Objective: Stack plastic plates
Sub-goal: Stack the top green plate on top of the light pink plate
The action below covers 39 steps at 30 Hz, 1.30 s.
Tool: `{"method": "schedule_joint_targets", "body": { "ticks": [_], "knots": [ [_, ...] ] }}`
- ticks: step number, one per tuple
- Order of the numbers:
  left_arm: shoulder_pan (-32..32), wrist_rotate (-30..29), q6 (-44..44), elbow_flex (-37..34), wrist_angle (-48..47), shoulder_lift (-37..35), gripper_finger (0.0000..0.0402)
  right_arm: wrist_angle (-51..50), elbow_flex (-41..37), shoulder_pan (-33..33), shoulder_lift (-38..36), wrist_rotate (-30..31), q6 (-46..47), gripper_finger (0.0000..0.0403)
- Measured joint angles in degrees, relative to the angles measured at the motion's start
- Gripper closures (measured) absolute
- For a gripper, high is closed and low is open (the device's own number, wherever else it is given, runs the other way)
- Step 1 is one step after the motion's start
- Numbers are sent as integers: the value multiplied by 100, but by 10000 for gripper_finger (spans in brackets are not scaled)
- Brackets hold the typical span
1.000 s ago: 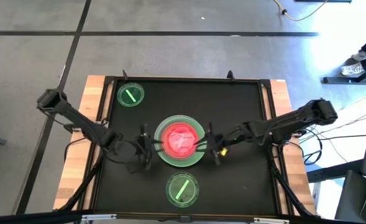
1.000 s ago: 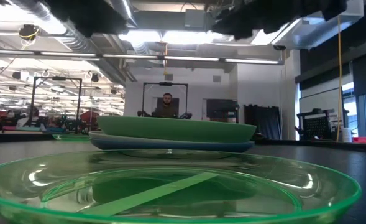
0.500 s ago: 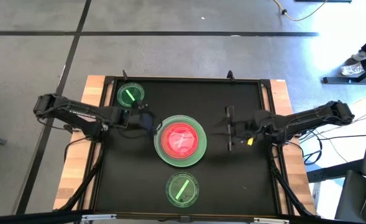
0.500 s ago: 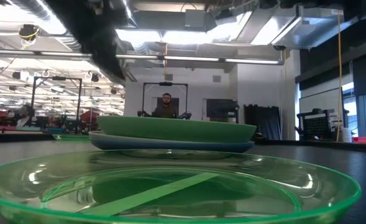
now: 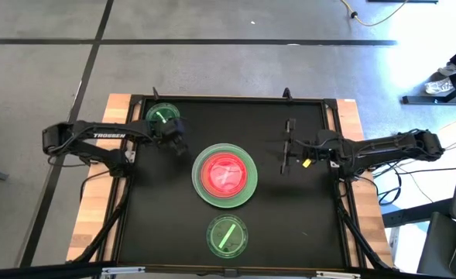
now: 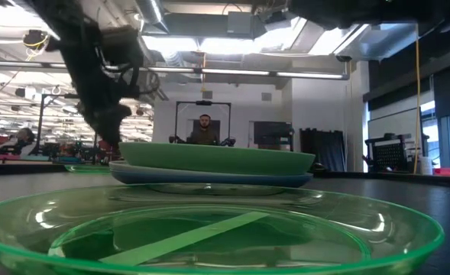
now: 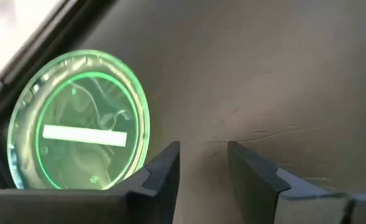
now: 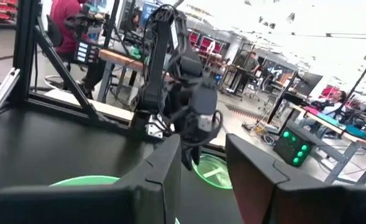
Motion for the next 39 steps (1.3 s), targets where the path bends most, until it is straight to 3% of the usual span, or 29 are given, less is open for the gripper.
{"method": "schedule_joint_targets", "body": {
  "ticks": [15,25,39],
  "knots": [
    [1172,262,121,-891,1684,2,274,42,4,4,56,1,-4,281],
    [1691,497,659,-956,1777,12,274,27,9,4,113,3,-43,281],
    [2026,600,955,-949,1982,712,275,12,9,7,121,3,-50,281]
  ]
}}
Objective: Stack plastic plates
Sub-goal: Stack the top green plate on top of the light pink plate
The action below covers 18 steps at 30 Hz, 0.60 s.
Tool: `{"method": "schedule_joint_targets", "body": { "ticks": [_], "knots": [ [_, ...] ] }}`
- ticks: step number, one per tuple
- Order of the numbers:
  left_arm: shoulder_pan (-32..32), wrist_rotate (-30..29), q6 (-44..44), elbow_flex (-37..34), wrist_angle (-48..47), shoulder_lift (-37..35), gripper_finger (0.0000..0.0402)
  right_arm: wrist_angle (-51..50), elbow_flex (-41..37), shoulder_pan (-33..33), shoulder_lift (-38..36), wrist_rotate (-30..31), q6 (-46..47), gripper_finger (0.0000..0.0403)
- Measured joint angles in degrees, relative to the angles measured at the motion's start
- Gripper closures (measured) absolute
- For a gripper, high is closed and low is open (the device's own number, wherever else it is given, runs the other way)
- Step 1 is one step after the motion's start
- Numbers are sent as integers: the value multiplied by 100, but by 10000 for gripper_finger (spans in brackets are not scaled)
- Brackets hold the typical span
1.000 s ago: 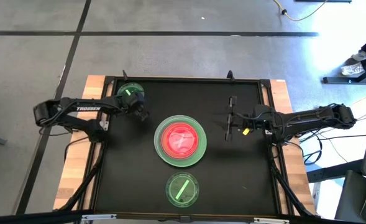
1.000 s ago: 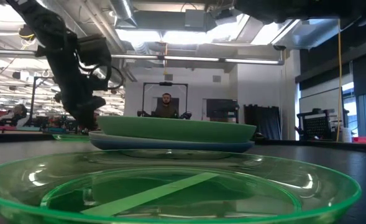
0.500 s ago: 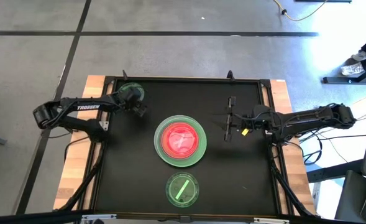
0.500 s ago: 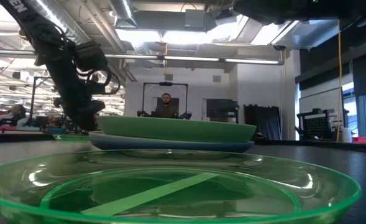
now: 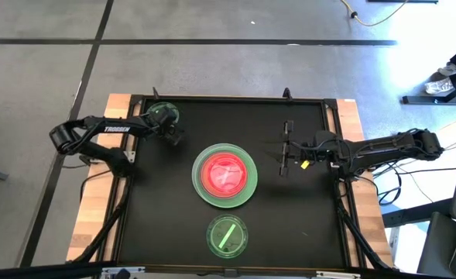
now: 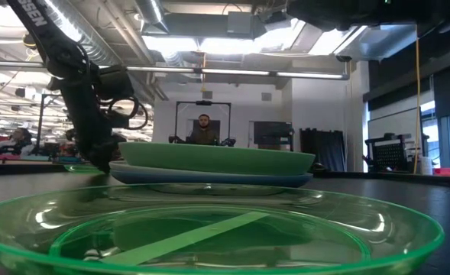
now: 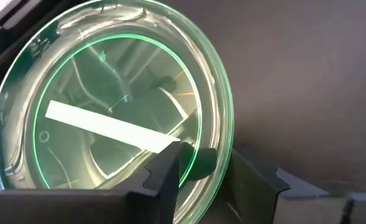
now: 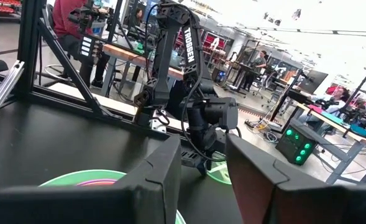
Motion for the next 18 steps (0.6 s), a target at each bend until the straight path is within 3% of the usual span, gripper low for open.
{"method": "schedule_joint_targets", "body": {
  "ticks": [4,12,18],
  "knots": [
    [0,-3,1,-2,115,23,298,-1,0,0,0,0,0,281],
    [-8,-32,160,-7,181,31,393,-84,0,0,0,0,2,281],
    [-248,-69,145,79,44,25,393,-131,0,0,0,2,0,281]
  ]
}}
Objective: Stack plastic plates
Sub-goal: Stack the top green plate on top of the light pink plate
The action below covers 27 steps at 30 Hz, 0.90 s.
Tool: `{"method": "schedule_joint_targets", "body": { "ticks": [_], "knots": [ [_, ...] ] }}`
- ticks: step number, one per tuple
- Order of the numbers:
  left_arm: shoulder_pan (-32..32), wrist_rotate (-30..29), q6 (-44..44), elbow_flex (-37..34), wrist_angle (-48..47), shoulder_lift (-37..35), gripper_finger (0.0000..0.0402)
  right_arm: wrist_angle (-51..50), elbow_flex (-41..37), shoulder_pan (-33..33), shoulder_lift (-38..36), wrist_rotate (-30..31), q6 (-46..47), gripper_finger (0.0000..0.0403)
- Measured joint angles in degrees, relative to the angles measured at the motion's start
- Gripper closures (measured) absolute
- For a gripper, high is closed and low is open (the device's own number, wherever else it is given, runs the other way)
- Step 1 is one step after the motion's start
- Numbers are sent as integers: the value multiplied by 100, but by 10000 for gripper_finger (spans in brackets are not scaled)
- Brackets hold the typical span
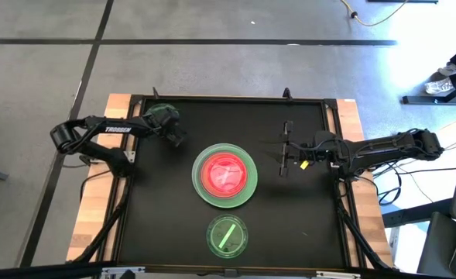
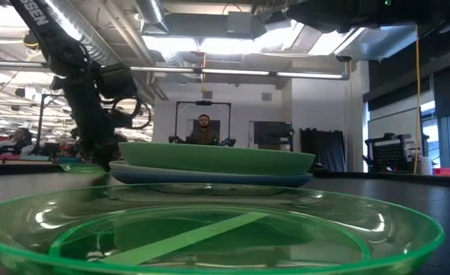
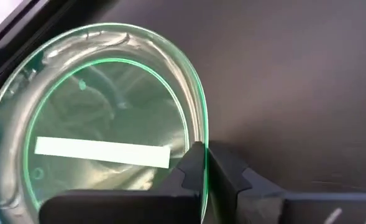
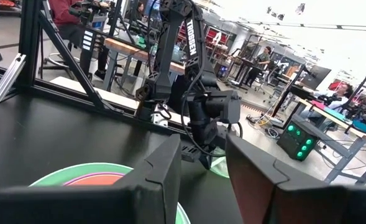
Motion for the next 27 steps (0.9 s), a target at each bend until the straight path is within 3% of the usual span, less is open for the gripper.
{"method": "schedule_joint_targets", "body": {
  "ticks": [12,20,27],
  "knots": [
    [-1533,-152,-39,1234,-800,0,400,-27,0,0,0,0,1,281],
    [-2857,-194,-5,1990,-769,-2,400,-112,0,0,0,0,2,281],
    [-3934,-40,148,2139,-219,-2,399,-145,0,0,0,0,2,281]
  ]
}}
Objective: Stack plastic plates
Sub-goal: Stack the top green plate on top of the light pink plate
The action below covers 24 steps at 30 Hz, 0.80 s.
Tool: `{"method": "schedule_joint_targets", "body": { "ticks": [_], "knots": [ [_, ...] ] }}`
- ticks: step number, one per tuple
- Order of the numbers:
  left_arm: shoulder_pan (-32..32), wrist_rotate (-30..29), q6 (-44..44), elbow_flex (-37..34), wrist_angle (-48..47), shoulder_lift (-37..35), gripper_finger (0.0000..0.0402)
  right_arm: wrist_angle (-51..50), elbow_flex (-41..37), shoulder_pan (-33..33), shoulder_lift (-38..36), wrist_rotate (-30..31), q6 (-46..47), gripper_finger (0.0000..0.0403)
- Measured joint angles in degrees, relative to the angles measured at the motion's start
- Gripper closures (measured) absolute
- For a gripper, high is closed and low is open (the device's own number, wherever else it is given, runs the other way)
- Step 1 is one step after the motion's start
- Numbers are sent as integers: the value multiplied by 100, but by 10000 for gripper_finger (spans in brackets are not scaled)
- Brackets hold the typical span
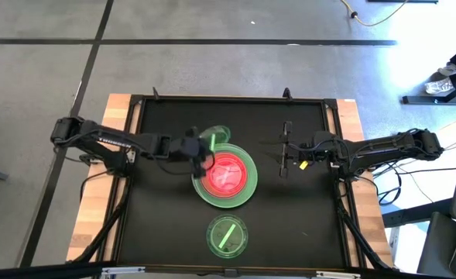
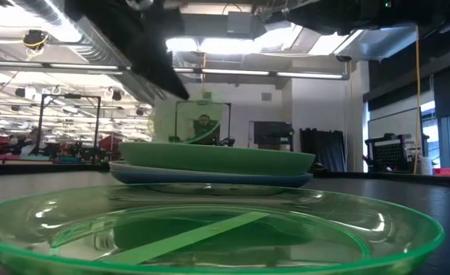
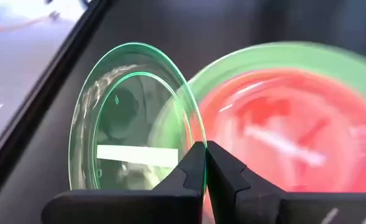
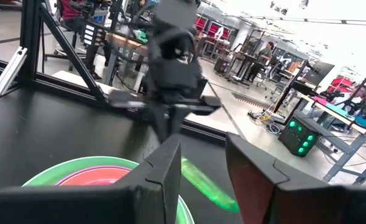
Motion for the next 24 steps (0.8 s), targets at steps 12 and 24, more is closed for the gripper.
{"method": "schedule_joint_targets", "body": {
  "ticks": [12,24],
  "knots": [
    [-1208,77,-27,2,1119,78,399,-7,0,0,0,-1,0,281],
    [-1501,79,0,4,1490,1118,399,-28,0,0,0,-2,0,281]
  ]
}}
